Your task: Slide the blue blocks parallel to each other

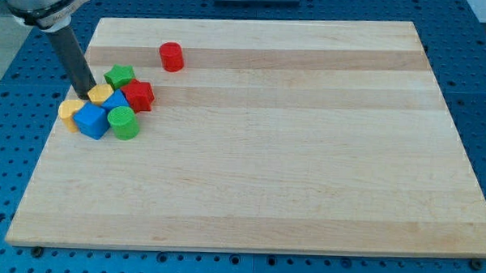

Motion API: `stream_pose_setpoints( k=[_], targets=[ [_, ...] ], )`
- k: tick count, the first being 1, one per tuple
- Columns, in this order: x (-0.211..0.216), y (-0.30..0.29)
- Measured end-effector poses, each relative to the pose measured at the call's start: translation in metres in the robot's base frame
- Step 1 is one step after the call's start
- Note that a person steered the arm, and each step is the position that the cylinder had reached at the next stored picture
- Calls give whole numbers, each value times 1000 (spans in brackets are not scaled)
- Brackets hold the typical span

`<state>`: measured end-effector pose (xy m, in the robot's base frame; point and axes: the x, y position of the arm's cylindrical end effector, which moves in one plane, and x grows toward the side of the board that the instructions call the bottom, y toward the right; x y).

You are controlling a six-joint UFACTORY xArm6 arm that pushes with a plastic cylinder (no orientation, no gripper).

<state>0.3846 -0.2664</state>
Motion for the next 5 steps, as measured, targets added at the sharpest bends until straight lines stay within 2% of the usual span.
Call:
stream_pose_setpoints(
  k=[1,2,3,4,5],
  targets=[
    [-5,-38],
    [0,-38],
    [46,-38],
    [46,-38],
    [45,-13]
  ],
)
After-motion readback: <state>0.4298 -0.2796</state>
